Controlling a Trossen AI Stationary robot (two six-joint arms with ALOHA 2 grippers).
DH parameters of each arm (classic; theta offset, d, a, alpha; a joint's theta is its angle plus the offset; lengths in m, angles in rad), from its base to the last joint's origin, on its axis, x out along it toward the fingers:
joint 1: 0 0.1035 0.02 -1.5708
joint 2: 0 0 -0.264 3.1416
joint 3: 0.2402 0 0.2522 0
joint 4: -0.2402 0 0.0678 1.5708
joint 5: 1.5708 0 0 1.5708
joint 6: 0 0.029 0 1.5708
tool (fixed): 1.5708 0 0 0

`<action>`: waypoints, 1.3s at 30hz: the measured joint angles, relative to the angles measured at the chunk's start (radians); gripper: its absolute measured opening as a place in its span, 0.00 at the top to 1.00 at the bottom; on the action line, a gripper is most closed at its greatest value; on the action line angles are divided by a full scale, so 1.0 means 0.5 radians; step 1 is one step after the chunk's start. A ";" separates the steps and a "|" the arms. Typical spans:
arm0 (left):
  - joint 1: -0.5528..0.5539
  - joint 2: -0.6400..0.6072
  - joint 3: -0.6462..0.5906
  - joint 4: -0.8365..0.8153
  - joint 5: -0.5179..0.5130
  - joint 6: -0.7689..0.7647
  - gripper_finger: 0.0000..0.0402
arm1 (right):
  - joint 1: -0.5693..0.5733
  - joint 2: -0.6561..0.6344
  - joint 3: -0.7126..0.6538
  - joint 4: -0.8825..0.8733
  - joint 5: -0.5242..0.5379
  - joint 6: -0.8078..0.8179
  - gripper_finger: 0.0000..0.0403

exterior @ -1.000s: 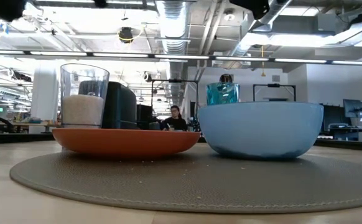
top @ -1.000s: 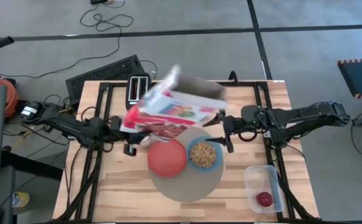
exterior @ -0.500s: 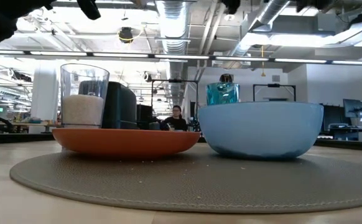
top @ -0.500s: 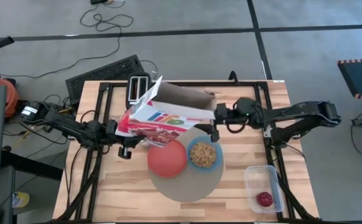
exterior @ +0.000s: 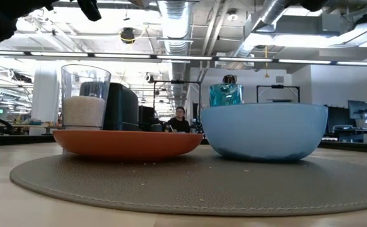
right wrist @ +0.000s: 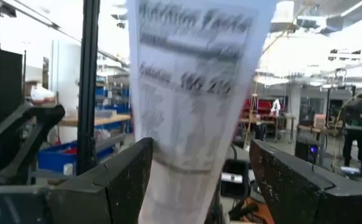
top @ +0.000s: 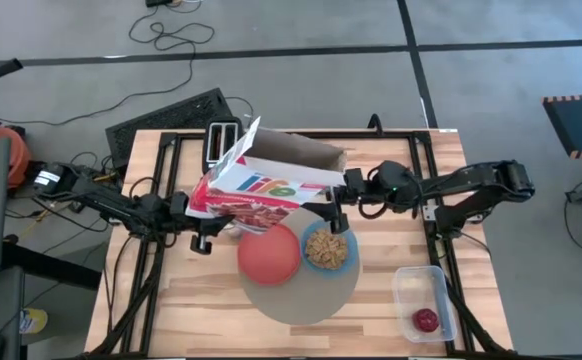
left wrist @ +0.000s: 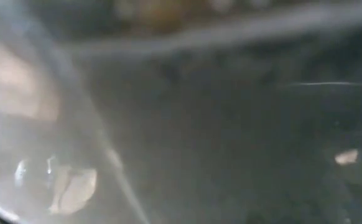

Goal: Arrange a breakfast setting
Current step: Pour the cereal from the cereal box into the bowl

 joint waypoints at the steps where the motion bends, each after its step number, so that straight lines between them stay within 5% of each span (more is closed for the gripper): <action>1: 0.000 0.000 0.000 0.000 -0.018 0.001 0.66 | 0.007 0.018 0.014 -0.004 -0.008 0.000 0.26; 19: 0.002 0.003 0.000 -0.063 -0.144 0.128 0.66 | 0.000 0.274 0.259 -0.033 0.010 0.097 0.28; 33: 0.002 0.003 0.000 -0.071 -0.119 0.042 0.65 | 0.001 0.274 0.259 -0.041 0.013 0.059 0.71; 39: 0.002 -0.017 0.002 -0.150 -0.129 -0.044 0.52 | 0.013 0.146 0.259 -0.243 0.017 -0.070 0.76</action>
